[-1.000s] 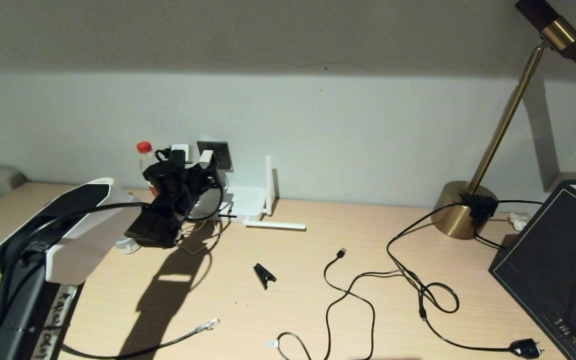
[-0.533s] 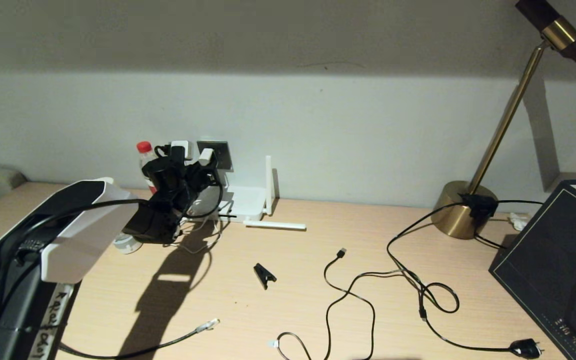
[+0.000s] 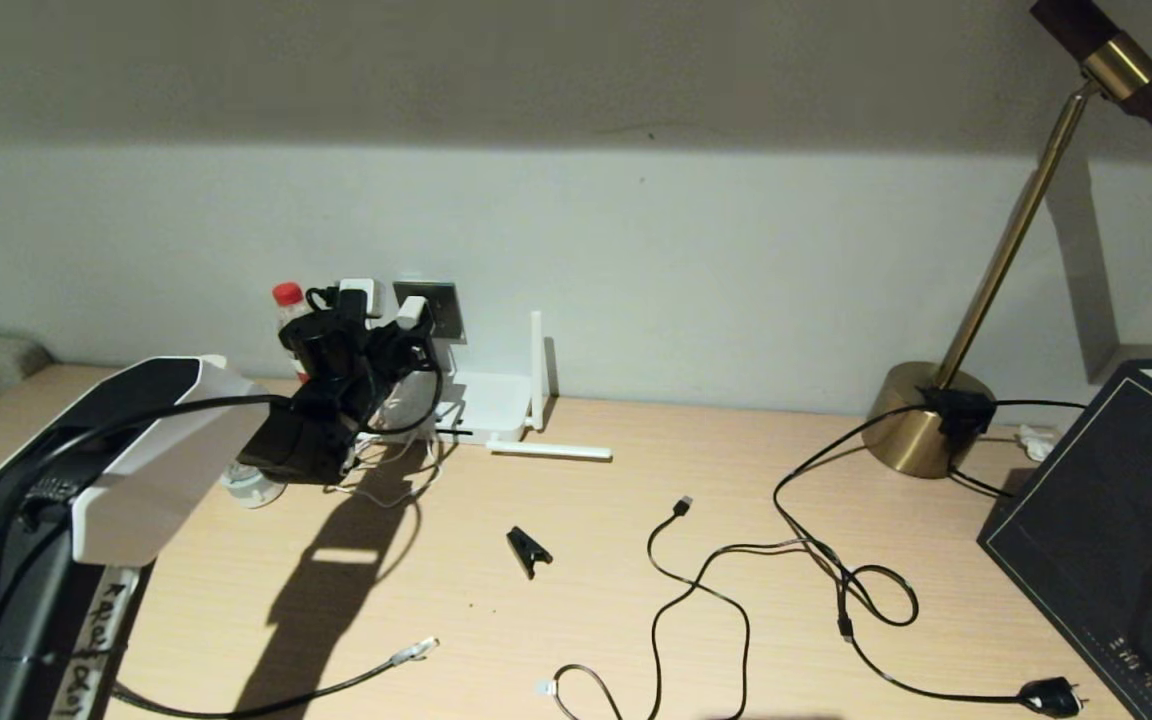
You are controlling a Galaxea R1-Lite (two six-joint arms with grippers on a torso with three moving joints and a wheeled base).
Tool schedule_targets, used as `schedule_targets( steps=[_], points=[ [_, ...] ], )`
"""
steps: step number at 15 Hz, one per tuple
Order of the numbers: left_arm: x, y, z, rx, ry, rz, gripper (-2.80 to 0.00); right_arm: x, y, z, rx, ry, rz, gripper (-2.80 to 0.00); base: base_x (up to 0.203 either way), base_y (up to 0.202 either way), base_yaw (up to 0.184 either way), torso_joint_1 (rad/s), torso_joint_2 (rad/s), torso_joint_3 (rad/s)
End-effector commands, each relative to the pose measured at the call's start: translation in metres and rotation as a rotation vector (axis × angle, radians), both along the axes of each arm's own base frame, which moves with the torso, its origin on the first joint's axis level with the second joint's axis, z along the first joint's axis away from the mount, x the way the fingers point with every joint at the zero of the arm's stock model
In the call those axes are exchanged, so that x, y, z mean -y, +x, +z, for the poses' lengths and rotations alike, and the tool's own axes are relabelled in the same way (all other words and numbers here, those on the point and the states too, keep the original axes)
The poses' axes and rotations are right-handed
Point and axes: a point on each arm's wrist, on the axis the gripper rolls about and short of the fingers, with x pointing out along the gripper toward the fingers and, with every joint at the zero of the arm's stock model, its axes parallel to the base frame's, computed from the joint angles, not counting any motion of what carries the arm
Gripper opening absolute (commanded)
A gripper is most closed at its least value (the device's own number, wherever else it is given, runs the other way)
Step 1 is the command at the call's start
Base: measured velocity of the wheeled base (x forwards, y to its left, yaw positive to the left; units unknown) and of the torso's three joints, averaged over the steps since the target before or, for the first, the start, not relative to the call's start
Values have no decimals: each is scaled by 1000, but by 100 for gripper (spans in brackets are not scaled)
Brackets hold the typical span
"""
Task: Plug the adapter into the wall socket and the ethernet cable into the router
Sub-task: Plug plug into socket
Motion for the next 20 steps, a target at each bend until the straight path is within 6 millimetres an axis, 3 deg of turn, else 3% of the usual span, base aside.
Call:
schedule_targets(
  steps=[1, 20],
  points=[
    [-2, -3, 10, 10, 0, -2, -280, 0, 3, -10, -36, 0, 1, -280, 0, 0, 0, 0, 0, 0],
    [-3, 2, 4, -57, 9, 16, -280, 0, 3, -10, -36, 0, 1, -280, 0, 0, 0, 0, 0, 0]
  ],
)
